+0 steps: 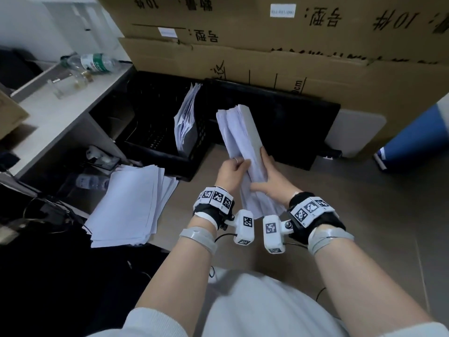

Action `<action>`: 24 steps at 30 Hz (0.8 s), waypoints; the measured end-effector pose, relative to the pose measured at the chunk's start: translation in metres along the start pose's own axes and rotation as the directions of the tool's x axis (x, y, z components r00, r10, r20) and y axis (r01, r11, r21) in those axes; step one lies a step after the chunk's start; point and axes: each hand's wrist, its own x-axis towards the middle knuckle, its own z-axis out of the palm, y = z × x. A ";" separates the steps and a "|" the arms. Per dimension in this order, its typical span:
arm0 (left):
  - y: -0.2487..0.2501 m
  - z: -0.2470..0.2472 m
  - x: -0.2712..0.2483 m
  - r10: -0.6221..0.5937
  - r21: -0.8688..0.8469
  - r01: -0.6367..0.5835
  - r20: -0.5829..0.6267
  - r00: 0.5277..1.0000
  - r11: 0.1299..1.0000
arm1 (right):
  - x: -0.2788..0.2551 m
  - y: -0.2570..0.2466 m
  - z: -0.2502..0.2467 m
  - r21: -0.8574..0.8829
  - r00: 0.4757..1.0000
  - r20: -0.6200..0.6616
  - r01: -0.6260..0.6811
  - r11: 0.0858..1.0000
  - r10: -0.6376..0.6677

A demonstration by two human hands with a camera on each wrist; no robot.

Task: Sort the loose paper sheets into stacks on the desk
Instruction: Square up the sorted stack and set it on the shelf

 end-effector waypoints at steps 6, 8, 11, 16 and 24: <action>-0.009 -0.002 0.002 -0.022 0.093 0.025 -0.036 0.999 0.995 | -0.006 0.000 0.000 0.338 0.997 -0.076 0.016 0.941 0.011; -0.013 -0.005 0.005 -0.011 0.138 0.021 -0.075 0.997 0.990 | -0.006 0.000 -0.002 0.443 0.988 -0.145 0.013 0.897 0.057; -0.019 -0.012 0.008 -0.044 0.096 0.056 -0.119 0.992 0.994 | -0.005 0.007 -0.010 0.500 0.972 -0.210 0.015 0.866 0.105; -0.027 -0.013 0.007 -0.076 -0.019 0.074 -0.140 0.987 0.997 | -0.010 0.003 -0.006 0.509 0.964 -0.234 0.010 0.860 0.127; -0.032 -0.018 0.004 -0.096 -0.111 0.078 -0.172 0.980 0.991 | -0.009 0.001 0.001 0.536 0.942 -0.244 -0.068 0.841 0.231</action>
